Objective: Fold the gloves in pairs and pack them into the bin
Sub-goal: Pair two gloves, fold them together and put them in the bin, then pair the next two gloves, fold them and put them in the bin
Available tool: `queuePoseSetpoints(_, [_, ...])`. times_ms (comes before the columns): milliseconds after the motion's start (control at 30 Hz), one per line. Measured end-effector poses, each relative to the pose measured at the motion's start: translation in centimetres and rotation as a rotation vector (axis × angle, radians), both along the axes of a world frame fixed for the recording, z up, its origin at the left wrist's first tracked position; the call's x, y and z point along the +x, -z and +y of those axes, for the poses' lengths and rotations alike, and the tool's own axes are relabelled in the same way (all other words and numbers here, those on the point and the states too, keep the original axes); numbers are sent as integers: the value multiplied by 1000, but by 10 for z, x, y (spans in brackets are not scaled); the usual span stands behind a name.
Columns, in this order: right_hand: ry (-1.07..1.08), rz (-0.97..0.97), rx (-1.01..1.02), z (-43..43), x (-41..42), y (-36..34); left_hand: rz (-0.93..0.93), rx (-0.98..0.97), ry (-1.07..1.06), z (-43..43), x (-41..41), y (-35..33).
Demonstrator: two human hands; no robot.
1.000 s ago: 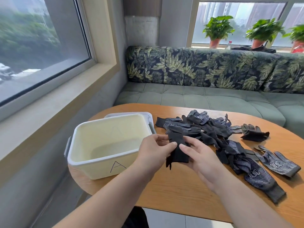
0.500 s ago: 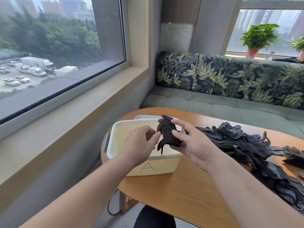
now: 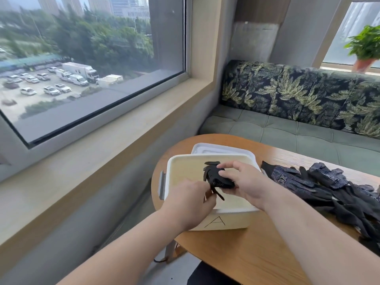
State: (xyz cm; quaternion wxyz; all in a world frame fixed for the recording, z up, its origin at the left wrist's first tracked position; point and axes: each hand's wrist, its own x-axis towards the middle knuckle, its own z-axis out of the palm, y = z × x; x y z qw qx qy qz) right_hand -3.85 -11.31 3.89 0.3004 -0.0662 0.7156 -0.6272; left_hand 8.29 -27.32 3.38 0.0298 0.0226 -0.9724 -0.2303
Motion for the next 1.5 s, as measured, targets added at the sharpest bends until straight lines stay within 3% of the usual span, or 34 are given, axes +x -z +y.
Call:
queuePoseSetpoints(167, [-78,138,230,2,-10,-3,-22,-66,-17,-11,1,-17])
queuePoseSetpoints(267, [-153,293,438,0,-17,-6,77,-114,-46,-38,-13,-22])
queuePoseSetpoints(367, [-286,449,664,-14,-20,-5,219,7,-117,-60,-32,-13])
queuePoseSetpoints(500, [-511,591,885,-48,-7,6,237,190,-186,-67,-47,2])
queuePoseSetpoints(833, [-744,468,886,-101,19,28,309,234,-159,-64,-53,21])
queuePoseSetpoints(967, [-797,500,1034,-103,22,23,311,248,-173,-63,-53,22])
queuePoseSetpoints(1067, [-766,518,1054,-101,21,21,316,253,-184,-63,-53,22])
queuePoseSetpoints(1267, [-700,371,924,-101,18,33,293,258,-194,-62,-54,22])
queuePoseSetpoints(1500, [-538,388,901,-86,9,28,279,174,-150,-61,-51,15])
